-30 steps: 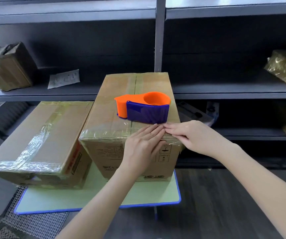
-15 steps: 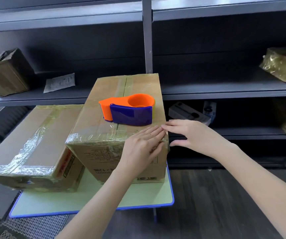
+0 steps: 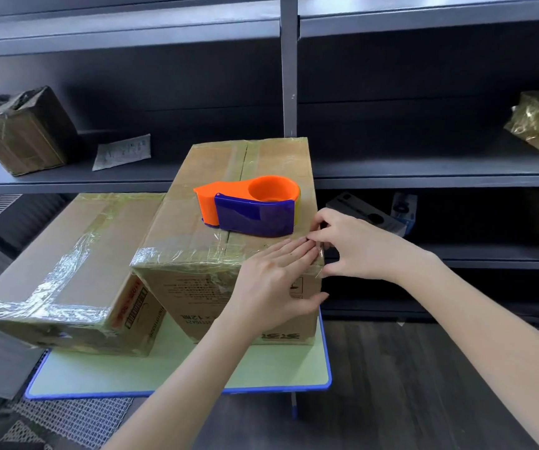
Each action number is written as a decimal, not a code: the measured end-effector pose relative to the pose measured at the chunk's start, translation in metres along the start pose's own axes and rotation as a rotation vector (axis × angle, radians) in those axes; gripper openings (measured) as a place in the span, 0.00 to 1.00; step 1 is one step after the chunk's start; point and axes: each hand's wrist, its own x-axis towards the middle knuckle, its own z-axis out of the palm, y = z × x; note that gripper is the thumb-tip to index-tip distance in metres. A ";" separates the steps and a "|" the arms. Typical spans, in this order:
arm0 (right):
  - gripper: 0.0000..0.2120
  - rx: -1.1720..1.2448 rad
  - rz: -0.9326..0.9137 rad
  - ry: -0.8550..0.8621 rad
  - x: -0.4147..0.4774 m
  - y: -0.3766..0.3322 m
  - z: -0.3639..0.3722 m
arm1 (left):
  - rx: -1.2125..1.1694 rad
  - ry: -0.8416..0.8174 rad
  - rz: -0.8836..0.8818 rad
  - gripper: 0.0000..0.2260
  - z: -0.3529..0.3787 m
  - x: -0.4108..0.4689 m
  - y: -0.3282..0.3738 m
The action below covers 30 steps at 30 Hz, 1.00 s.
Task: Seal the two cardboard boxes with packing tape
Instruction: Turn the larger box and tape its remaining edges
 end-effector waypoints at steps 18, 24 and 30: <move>0.27 0.121 -0.036 -0.050 0.003 0.005 0.002 | -0.076 0.005 -0.028 0.17 -0.001 0.005 -0.002; 0.26 0.070 -0.022 0.002 -0.001 0.001 0.009 | 0.045 0.086 0.047 0.18 0.010 -0.001 -0.004; 0.26 0.103 0.013 0.032 -0.001 0.001 0.011 | -0.028 0.075 0.013 0.15 0.013 0.000 -0.003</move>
